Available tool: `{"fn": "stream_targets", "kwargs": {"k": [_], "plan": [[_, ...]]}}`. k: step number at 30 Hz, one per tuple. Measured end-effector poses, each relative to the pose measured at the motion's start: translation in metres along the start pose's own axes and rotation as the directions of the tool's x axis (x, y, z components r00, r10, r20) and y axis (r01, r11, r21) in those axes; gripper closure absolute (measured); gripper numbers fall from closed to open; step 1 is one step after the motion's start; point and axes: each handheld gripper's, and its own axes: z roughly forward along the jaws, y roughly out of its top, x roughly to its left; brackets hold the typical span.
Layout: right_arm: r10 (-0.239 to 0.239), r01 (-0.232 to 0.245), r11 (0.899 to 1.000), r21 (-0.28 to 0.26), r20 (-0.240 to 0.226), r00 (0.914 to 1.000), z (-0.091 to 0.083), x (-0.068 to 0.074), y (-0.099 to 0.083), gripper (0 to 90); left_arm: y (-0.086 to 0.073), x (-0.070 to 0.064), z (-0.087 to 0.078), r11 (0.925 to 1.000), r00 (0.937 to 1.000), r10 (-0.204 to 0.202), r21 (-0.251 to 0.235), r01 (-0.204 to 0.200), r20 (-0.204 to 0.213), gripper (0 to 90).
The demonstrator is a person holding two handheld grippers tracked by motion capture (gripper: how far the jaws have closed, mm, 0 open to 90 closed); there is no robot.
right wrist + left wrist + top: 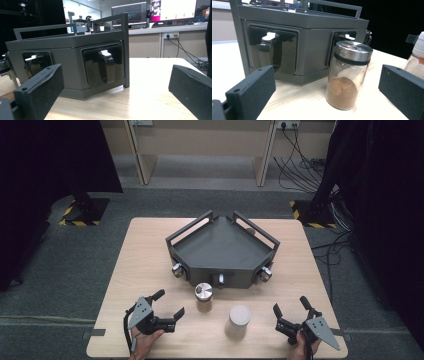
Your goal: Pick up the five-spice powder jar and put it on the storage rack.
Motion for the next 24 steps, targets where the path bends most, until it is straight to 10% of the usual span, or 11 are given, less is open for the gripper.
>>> {"fn": "stream_targets", "kwargs": {"k": [24], "plan": [[-0.019, 0.019, 1.0, 0.011, -0.003, 0.9998, 0.003, 0.001, -0.001, 0.3, 0.011, -0.004, 0.018, 0.9998, 0.9987, 0.017, 0.003, -0.018, 0.048, 0.2]]}}
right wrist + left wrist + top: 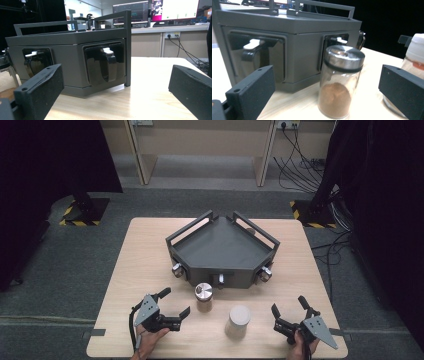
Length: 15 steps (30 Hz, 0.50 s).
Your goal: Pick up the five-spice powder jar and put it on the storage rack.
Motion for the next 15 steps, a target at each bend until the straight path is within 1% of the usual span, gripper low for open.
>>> {"fn": "stream_targets", "kwargs": {"k": [3, 9, 15], "plan": [[0.005, -0.005, 1.0, 0.001, 0.0, 1.0, 0.0, 0.0, 0.0, 0.3, 0.004, -0.002, 0.01, 0.9999, 0.9998, 0.009, 0.006, -0.009, 0.017, 0.2], [0.002, -0.002, 1.0, 0.004, -0.009, 1.0, 0.0, -0.001, 0.0, 0.3, 0.005, -0.007, 0.032, 0.9998, 0.999, 0.009, 0.016, -0.009, 0.045, 0.2], [0.002, -0.002, 1.0, 0.007, -0.019, 0.9998, 0.001, -0.001, 0.0, 0.3, 0.006, -0.011, 0.043, 0.9996, 0.998, 0.015, 0.023, -0.017, 0.062, 0.2]]}}
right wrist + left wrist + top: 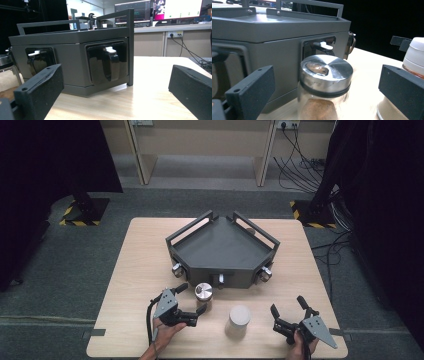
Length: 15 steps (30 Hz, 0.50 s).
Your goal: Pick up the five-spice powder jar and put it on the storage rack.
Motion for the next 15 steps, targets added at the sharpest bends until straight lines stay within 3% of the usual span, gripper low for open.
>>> {"fn": "stream_targets", "kwargs": {"k": [15], "plan": [[-0.001, 0.001, 1.0, 0.002, -0.006, 1.0, 0.001, 0.0, 0.0, 0.4, -0.001, -0.007, 0.022, 0.9995, 0.9999, 0.016, 0.029, -0.016, 0.0, 0.2]]}}
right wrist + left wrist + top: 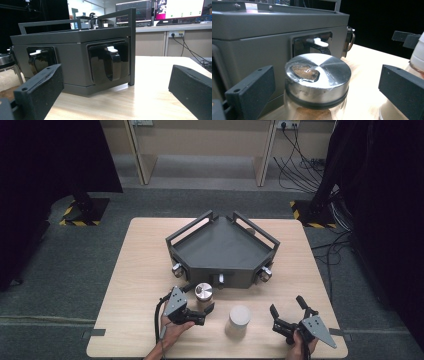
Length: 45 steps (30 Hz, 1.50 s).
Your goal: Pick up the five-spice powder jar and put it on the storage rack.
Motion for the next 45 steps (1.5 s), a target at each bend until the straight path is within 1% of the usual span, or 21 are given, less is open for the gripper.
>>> {"fn": "stream_targets", "kwargs": {"k": [4, 8, 13, 19, 25, 28, 32, 43, 45], "plan": [[0.001, -0.001, 1.0, 0.0, -0.002, 1.0, 0.0, 0.0, 0.0, 0.3, -0.001, -0.003, 0.008, 0.9998, 0.9999, 0.004, 0.019, -0.004, -0.014, 0.6], [0.004, -0.004, 1.0, -0.001, -0.004, 1.0, 0.0, 0.0, 0.0, 0.3, -0.002, -0.004, 0.014, 0.9996, 0.9994, 0.0, 0.028, 0.001, -0.033, 1.6], [0.007, -0.007, 1.0, -0.003, -0.006, 1.0, 0.0, -0.001, -0.001, 0.4, -0.001, -0.005, 0.017, 0.9994, 0.9989, 0.008, 0.035, -0.007, -0.046, 4.5], [0.006, -0.006, 1.0, -0.003, -0.009, 0.9999, 0.0, -0.001, -0.001, 0.4, -0.002, -0.005, 0.017, 0.9986, 0.9978, 0.017, 0.05, -0.014, -0.064, 8.8], [0.005, -0.005, 1.0, -0.001, -0.012, 0.9999, 0.0, -0.001, 0.0, 0.4, -0.001, -0.006, 0.018, 0.9972, 0.9971, 0.036, 0.068, -0.031, -0.068, 15.8], [0.006, -0.006, 1.0, -0.001, -0.013, 0.9999, 0.0, -0.001, 0.0, 0.5, 0.0, -0.007, 0.019, 0.996, 0.9966, 0.043, 0.081, -0.037, -0.07, 20.9], [0.004, -0.004, 1.0, 0.0, -0.014, 0.9999, 0.001, -0.001, 0.0, 0.5, 0.001, -0.009, 0.02, 0.9934, 0.995, 0.063, 0.101, -0.055, -0.078, 29.5], [0.0, 0.0, 1.0, 0.002, -0.021, 0.9998, 0.001, -0.001, 0.0, 0.5, 0.004, -0.013, 0.019, 0.9922, 0.9932, 0.071, 0.11, -0.06, -0.093, 30.5], [0.001, -0.001, 1.0, 0.002, -0.021, 0.9998, 0.001, -0.001, 0.0, 0.5, 0.004, -0.013, 0.018, 0.9933, 0.9934, 0.064, 0.102, -0.054, -0.096, 30.6]]}}
